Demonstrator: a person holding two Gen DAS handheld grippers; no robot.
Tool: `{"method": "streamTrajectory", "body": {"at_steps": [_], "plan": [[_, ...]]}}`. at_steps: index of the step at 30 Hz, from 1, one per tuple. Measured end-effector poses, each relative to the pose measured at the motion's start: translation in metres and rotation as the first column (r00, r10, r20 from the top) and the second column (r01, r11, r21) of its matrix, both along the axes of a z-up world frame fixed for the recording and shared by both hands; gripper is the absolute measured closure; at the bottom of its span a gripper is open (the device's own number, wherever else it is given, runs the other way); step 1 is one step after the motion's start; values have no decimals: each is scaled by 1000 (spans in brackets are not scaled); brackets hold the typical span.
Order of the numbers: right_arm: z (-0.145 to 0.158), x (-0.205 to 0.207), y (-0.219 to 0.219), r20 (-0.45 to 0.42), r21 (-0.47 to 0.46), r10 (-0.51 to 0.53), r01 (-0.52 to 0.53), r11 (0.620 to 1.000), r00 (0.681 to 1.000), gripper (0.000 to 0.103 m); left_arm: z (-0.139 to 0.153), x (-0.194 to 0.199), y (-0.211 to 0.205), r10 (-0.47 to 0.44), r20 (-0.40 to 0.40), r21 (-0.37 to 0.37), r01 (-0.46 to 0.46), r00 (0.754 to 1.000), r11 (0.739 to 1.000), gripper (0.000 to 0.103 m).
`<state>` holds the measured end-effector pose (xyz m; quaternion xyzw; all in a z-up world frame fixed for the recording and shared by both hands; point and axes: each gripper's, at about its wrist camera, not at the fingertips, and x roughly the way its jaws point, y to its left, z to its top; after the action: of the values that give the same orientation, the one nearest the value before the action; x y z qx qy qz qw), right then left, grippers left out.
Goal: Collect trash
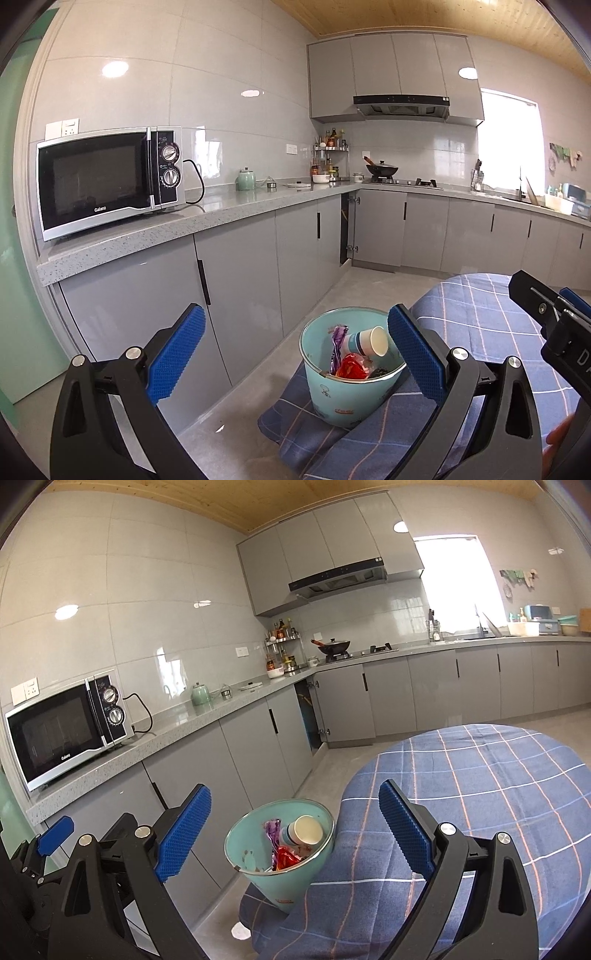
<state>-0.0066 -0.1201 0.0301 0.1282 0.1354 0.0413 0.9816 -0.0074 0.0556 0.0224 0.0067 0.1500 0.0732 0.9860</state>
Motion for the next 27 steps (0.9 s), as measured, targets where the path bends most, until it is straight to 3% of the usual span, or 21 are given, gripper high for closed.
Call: {"method": "streamTrajectory", "body": {"at_steps": [27], "plan": [[0,-7,-1,10,1,-12,12,1000,1000,12,3,-3,1,-12,19,-8,13,1000,1000,6]]}}
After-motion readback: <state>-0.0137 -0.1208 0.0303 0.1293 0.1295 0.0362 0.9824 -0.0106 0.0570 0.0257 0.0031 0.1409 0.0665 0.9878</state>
